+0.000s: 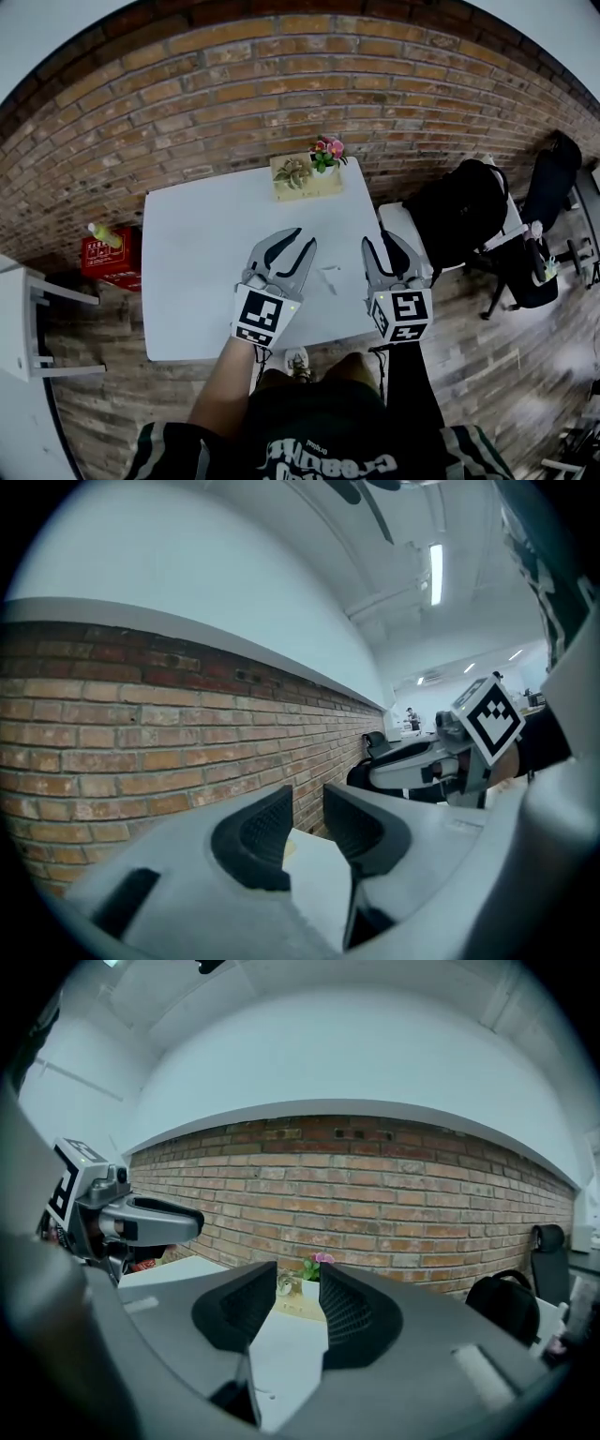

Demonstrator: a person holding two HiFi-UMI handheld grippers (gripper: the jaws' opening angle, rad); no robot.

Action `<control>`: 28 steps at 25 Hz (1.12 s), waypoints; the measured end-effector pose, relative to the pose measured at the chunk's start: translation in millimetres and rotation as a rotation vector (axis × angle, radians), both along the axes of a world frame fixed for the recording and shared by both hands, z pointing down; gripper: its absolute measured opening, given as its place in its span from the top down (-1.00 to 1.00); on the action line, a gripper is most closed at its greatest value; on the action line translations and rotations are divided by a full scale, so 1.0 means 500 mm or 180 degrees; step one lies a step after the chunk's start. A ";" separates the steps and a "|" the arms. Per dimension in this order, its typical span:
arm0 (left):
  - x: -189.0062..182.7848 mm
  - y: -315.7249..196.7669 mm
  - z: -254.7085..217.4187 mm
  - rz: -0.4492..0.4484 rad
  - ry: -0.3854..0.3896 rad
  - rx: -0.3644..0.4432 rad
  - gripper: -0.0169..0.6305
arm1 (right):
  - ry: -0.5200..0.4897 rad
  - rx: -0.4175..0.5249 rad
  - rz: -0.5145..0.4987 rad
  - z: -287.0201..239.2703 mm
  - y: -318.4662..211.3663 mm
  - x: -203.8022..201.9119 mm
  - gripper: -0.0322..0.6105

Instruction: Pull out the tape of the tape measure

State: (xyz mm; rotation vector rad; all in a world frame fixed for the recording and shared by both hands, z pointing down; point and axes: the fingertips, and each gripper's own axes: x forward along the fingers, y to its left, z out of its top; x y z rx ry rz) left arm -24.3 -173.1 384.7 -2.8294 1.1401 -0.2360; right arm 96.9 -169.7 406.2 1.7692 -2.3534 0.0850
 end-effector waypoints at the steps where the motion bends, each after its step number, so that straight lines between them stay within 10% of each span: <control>1: 0.001 -0.004 0.013 0.0015 -0.0010 -0.0028 0.63 | 0.0008 -0.0054 -0.0002 0.012 -0.002 -0.002 0.41; 28: 0.070 -0.026 0.426 0.0484 -0.0930 -0.1028 0.64 | -0.0020 -0.1763 -0.0258 0.425 -0.007 -0.024 0.22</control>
